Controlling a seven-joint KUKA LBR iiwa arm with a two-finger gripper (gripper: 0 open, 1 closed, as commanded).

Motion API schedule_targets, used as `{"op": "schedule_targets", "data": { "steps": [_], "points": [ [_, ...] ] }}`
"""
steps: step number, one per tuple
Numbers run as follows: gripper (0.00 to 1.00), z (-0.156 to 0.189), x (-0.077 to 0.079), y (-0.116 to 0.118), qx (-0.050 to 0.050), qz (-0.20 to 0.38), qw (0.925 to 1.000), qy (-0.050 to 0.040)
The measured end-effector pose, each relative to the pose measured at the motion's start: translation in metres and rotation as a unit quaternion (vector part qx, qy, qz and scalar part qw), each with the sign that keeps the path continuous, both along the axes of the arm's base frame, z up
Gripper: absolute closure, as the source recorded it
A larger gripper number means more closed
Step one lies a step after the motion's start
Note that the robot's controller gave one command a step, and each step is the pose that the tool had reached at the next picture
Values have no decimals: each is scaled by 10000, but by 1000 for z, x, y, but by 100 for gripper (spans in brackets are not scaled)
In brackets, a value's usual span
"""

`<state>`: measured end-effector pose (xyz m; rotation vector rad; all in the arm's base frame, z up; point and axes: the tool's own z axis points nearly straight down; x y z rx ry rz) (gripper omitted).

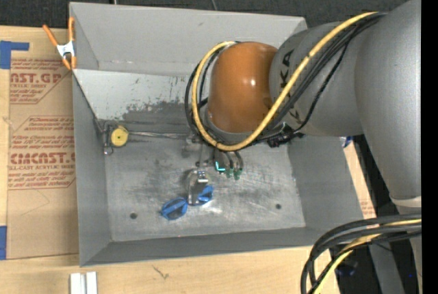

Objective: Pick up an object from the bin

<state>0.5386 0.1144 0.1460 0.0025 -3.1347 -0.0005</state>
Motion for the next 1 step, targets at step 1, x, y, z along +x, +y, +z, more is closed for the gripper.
{"op": "schedule_targets", "data": {
  "steps": [1],
  "points": [
    [0,-75,-26,-5,16,654,9978,-99]
  ]
}}
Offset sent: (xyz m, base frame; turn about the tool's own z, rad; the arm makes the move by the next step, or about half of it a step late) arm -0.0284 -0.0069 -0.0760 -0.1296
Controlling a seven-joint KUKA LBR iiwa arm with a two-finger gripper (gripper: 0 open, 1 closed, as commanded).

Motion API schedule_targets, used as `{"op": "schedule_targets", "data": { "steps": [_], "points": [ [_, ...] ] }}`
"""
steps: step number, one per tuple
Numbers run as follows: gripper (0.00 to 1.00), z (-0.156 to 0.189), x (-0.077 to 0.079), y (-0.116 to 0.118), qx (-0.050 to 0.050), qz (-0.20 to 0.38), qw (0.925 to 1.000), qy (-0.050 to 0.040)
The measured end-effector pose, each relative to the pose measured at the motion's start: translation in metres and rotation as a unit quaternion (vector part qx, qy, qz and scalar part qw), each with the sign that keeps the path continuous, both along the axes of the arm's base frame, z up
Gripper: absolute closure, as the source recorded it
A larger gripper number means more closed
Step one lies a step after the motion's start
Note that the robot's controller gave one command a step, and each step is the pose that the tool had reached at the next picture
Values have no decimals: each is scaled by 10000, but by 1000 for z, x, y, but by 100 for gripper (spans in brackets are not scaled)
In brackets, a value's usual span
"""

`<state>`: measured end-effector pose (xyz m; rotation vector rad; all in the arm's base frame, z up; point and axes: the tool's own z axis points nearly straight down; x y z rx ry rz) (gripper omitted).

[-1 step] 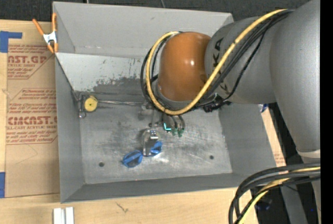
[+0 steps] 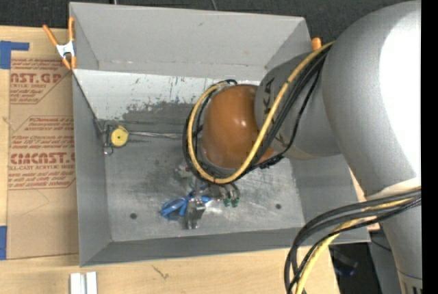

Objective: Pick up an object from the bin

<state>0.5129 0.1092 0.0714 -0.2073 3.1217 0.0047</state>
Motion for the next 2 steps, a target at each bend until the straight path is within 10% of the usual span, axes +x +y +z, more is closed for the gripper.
{"op": "schedule_targets", "data": {
  "steps": [1,2],
  "points": [
    [0,29,-31,-8,-10,-845,9964,71],
    [0,47,-16,-8,-5,-1023,9947,57]
  ]
}}
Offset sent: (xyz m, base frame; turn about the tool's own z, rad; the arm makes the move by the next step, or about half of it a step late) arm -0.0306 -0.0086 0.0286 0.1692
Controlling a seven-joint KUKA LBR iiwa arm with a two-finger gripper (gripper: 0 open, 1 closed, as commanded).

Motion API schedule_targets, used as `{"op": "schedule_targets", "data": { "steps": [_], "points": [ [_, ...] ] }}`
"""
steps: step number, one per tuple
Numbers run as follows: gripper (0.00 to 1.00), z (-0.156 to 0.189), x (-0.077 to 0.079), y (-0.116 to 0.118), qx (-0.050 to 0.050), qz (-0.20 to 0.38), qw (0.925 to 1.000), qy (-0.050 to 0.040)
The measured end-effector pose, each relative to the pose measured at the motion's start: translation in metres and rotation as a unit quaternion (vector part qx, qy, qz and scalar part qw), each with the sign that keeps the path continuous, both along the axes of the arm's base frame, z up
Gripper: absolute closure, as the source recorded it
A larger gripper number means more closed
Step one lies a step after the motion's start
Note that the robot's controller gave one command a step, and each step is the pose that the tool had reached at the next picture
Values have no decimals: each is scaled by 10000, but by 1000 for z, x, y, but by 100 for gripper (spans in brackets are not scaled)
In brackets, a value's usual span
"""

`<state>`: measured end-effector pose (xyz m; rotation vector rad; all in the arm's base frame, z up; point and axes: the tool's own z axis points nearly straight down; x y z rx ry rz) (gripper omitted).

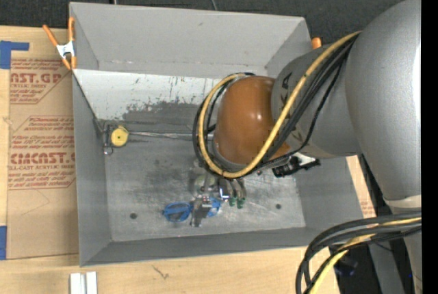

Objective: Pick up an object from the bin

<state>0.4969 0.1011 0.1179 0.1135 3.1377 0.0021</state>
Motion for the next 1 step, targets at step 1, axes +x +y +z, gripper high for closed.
{"op": "schedule_targets", "data": {
  "steps": [1],
  "points": [
    [0,-47,-5,8,4,67,10000,-44]
  ]
}}
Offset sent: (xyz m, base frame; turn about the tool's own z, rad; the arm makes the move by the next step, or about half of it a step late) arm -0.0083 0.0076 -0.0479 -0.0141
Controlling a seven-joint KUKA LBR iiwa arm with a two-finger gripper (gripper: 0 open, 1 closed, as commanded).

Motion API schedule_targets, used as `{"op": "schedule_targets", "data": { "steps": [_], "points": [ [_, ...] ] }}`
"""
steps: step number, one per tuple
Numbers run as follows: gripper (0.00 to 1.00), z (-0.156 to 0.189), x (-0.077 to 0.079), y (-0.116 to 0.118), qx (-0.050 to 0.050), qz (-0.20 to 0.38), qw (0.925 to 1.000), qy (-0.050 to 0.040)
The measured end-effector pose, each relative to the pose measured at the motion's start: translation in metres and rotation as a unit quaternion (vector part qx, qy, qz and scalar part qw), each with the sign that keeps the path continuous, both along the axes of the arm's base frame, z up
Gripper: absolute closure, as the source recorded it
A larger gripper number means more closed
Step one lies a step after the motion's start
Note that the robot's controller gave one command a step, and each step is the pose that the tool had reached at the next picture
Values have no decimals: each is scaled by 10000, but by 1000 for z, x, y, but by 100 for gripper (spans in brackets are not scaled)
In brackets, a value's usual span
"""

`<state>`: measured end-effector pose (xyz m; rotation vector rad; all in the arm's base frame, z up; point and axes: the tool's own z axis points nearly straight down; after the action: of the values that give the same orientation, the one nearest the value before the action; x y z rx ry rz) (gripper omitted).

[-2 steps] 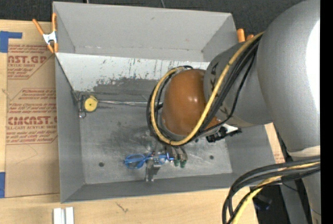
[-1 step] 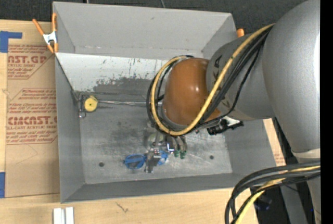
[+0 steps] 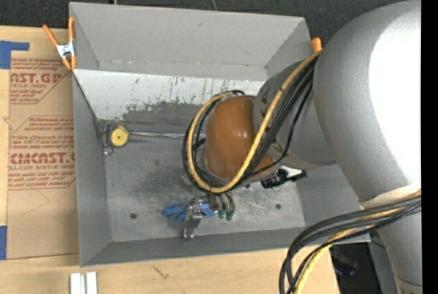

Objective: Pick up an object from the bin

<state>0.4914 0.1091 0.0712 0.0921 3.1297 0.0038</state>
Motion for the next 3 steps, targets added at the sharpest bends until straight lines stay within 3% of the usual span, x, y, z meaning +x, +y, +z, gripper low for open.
{"op": "schedule_targets", "data": {
  "steps": [1,2,3],
  "points": [
    [0,2,2,0,-4,-7,10000,16],
    [100,3,2,1,3,0,10000,36],
    [100,69,3,2,0,3,10000,25]
  ]
}}
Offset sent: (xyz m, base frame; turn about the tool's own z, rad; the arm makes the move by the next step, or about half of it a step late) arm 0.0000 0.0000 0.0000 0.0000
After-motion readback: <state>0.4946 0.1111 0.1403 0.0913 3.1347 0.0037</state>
